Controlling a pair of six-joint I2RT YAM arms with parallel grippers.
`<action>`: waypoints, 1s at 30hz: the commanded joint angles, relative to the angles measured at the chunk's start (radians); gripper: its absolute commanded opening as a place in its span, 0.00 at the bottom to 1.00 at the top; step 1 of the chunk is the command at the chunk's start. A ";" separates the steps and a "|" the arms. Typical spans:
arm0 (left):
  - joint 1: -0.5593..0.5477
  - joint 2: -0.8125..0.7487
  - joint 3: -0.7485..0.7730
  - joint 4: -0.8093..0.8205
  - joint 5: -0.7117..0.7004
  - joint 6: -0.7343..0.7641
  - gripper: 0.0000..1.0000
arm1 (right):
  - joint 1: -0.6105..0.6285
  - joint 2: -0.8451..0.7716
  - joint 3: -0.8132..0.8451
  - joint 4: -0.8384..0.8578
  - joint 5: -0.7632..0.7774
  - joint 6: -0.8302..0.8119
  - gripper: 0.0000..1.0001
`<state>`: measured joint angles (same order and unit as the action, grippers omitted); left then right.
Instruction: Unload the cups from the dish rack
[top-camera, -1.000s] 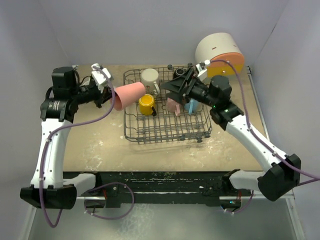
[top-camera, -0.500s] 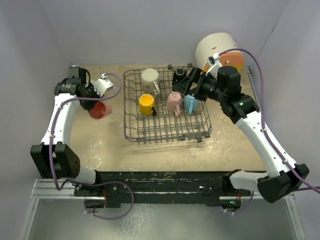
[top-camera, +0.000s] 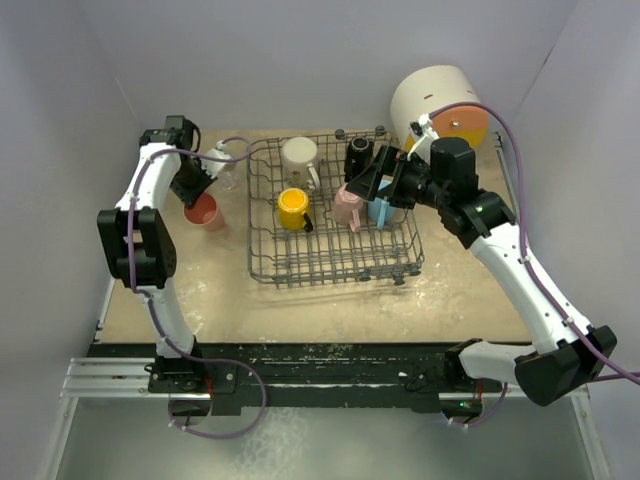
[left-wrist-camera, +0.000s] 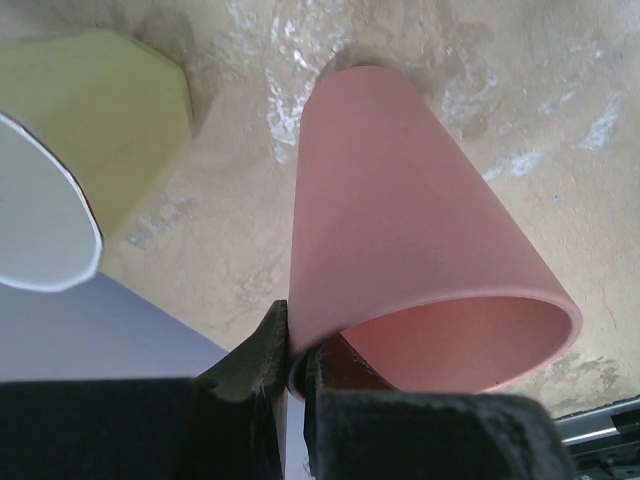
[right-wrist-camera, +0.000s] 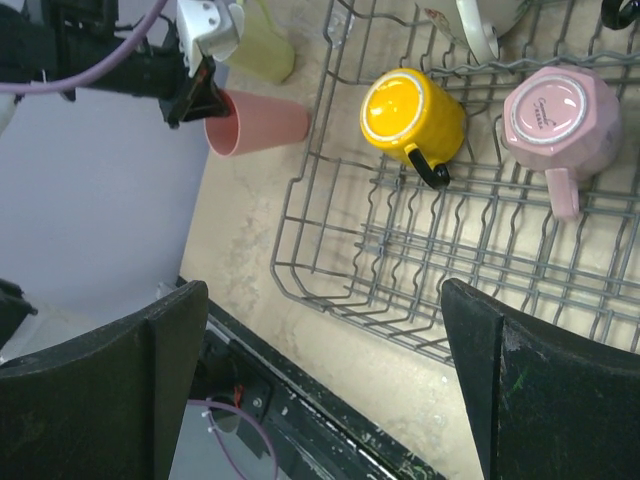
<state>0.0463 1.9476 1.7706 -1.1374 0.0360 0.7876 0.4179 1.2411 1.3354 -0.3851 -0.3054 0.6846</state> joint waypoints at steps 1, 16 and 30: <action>-0.033 0.048 0.139 -0.105 -0.004 0.013 0.00 | -0.004 -0.017 -0.008 -0.007 -0.016 -0.042 1.00; -0.060 0.242 0.326 -0.184 -0.044 0.038 0.20 | -0.004 -0.054 -0.039 0.003 -0.030 -0.028 1.00; -0.066 0.133 0.280 0.014 0.047 -0.045 0.36 | -0.003 -0.062 -0.083 0.055 0.003 -0.027 1.00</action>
<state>-0.0185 2.1674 2.0571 -1.1881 0.0261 0.7807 0.4179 1.1938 1.2583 -0.3912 -0.3267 0.6693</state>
